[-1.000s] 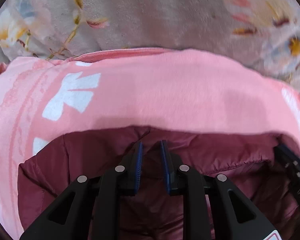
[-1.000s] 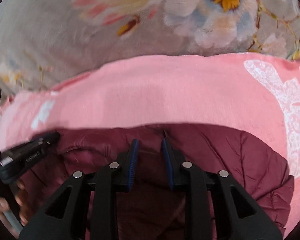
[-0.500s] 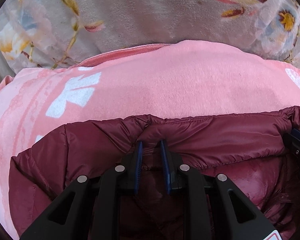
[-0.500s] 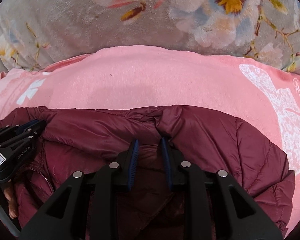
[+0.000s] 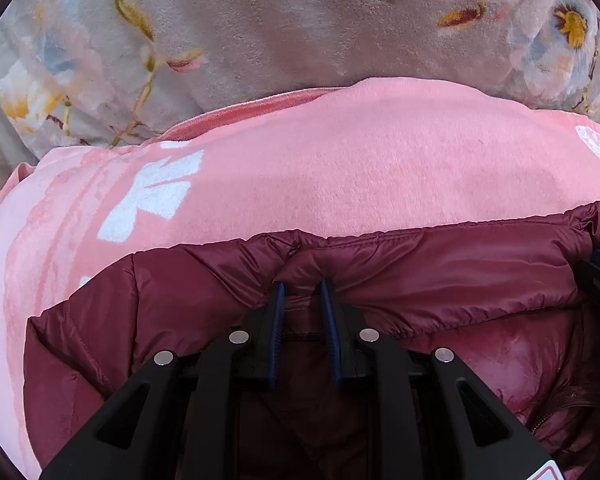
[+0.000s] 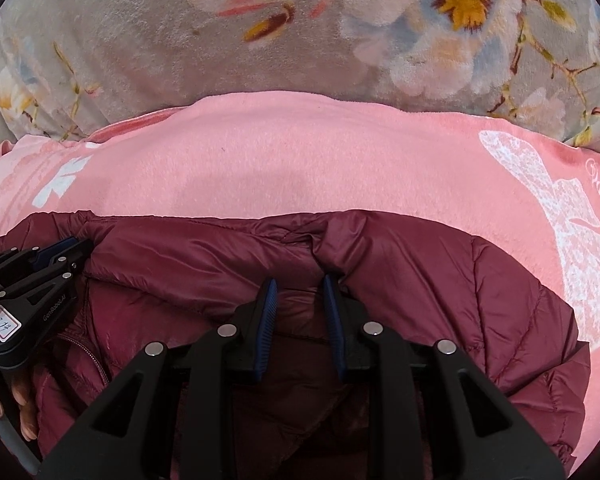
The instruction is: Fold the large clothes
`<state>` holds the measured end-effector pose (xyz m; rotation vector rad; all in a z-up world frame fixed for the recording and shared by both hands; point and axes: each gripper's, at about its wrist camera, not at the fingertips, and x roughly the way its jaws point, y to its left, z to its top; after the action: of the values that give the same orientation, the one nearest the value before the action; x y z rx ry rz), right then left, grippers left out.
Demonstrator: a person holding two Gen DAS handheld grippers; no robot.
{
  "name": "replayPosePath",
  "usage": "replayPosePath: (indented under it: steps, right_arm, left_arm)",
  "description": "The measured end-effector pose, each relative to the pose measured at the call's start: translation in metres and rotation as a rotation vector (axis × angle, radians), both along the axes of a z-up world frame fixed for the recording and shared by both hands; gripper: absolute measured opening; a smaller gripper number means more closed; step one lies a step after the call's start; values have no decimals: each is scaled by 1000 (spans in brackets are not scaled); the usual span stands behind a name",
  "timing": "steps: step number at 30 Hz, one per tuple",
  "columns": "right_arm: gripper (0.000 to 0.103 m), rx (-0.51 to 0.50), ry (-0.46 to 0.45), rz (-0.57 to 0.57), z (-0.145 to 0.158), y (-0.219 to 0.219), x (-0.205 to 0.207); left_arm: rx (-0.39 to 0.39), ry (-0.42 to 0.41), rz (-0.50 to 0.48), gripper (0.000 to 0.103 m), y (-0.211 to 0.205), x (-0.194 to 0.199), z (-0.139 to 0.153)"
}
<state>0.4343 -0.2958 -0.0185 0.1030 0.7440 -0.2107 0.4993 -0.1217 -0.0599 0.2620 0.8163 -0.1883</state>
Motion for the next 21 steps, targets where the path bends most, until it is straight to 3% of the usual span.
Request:
replayPosePath:
  steps: [8, 12, 14, 16, 17, 19, 21]
  right_arm:
    - [24, -43, 24, -4, -3, 5, 6]
    - [26, -61, 32, -3, -4, 7, 9]
    - [34, -26, 22, 22, -1, 4, 6]
    - [34, 19, 42, 10, 6, 0, -9]
    - [35, 51, 41, -5, 12, -2, -22]
    - [46, 136, 1, -9, 30, -6, -63]
    - [49, 141, -14, -21, 41, -7, -103]
  left_arm:
    - [20, -1, 4, 20, -2, 2, -1]
    - [69, -13, 8, 20, -8, 1, -2]
    - [100, -26, 20, 25, -10, -1, -1]
    - [144, -42, 61, 50, -6, -10, 4]
    - [148, -42, 85, 54, -1, -18, 10]
    - [49, -25, 66, 63, 20, -41, 29]
    - [-23, -4, 57, 66, 44, -69, 45]
